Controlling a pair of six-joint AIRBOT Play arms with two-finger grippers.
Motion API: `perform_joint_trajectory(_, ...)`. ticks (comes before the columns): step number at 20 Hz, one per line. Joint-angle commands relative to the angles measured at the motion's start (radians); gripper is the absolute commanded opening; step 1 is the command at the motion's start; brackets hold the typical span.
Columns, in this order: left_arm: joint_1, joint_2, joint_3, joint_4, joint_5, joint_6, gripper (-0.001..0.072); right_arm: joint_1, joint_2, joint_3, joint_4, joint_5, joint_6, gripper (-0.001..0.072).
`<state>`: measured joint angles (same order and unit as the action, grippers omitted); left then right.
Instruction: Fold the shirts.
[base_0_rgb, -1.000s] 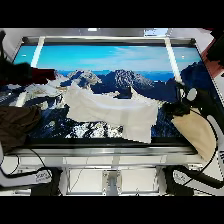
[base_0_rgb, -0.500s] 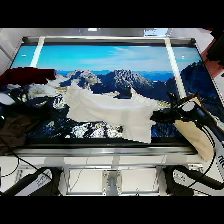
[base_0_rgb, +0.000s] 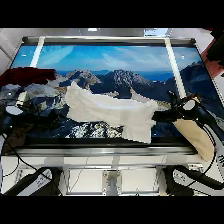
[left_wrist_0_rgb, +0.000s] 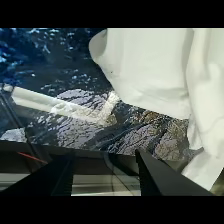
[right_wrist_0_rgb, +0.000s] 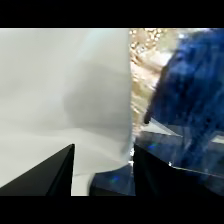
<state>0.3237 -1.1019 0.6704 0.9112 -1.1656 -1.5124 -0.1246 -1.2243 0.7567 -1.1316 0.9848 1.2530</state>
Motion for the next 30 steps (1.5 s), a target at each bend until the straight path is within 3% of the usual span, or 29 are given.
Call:
perform_joint_trajectory(1, 0.000, 0.001, -0.006, -0.007, 0.043, -0.004, 0.0440, 0.000, 0.000, 0.028, -0.077, 0.021, 0.052, 0.0433)
perform_joint_trajectory(6, -0.002, 0.001, -0.006, -0.093, 0.151, -0.033, 0.0440, 0.002, -0.023, 0.027, -0.008, -0.003, 0.076, 0.0433)
perform_joint_trajectory(14, -0.002, 0.000, -0.011, -0.064, 0.139, -0.032, 0.0440, 0.003, -0.068, -0.053, 0.069, -0.035, 0.058, 0.0430)
perform_joint_trajectory(15, -0.002, 0.000, -0.014, -0.068, 0.145, -0.033, 0.0439, 0.003, -0.068, -0.055, 0.092, -0.051, 0.050, 0.0352)
perform_joint_trajectory(17, -0.002, 0.000, -0.028, -0.074, 0.156, -0.037, 0.0439, 0.003, -0.068, -0.055, 0.172, -0.093, -0.014, 0.0041)
perform_joint_trajectory(20, -0.002, -0.009, -0.065, -0.078, 0.166, -0.037, 0.0439, 0.003, -0.068, -0.055, 0.301, -0.143, -0.076, 0.0037)
perform_joint_trajectory(22, -0.009, -0.012, -0.091, -0.093, 0.224, -0.046, 0.0437, 0.003, -0.068, -0.055, 0.309, -0.145, -0.080, 0.0036)
perform_joint_trajectory(25, -0.080, -0.023, -0.098, -0.109, 0.324, -0.062, 0.0279, 0.003, -0.068, -0.055, 0.310, -0.144, -0.080, 0.0036)
perform_joint_trajectory(28, -0.180, -0.037, -0.098, -0.127, 0.461, -0.064, 0.0278, 0.003, -0.068, -0.055, 0.310, -0.134, -0.080, 0.0036)
perform_joint_trajectory(30, -0.210, -0.056, -0.098, -0.151, 0.478, -0.066, 0.0278, 0.003, -0.068, -0.055, 0.310, -0.125, -0.080, 0.0037)
